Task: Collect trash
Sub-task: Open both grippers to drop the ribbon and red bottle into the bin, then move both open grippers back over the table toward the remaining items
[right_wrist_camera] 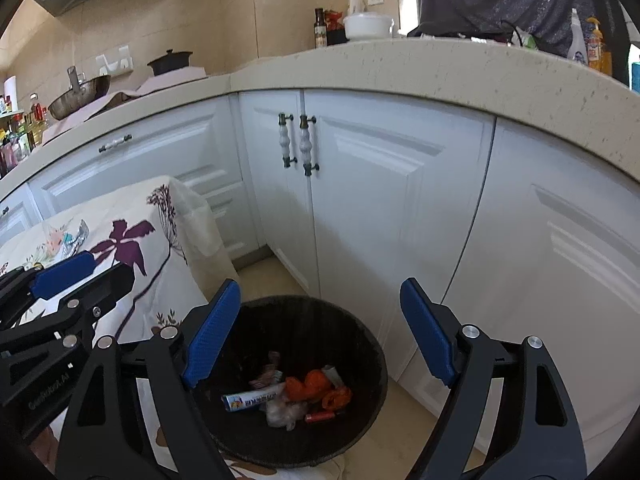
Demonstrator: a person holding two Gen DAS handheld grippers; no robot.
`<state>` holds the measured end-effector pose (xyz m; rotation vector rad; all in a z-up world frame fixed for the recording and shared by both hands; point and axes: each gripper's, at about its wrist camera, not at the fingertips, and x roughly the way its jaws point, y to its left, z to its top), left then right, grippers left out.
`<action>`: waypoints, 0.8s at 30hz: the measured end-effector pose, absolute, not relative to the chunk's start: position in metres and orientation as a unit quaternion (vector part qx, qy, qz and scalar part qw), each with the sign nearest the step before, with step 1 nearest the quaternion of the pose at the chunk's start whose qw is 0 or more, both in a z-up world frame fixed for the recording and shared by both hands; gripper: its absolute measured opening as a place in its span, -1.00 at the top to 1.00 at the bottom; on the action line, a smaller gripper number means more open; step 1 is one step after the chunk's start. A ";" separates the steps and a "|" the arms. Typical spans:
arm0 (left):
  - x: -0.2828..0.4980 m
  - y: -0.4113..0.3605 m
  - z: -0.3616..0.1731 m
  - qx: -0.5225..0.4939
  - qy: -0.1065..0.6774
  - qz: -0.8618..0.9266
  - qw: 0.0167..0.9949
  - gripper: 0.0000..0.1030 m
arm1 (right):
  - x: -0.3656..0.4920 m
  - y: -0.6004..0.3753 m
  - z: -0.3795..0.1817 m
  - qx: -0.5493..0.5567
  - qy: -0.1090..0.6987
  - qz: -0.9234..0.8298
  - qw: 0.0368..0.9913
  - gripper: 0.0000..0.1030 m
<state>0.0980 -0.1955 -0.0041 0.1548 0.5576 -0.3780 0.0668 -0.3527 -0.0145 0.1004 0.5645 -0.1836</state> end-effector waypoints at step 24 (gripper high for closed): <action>0.130 -0.087 0.005 0.029 0.278 -0.046 0.959 -0.46 | 0.100 -0.271 0.004 0.033 0.262 -0.017 0.964 -0.58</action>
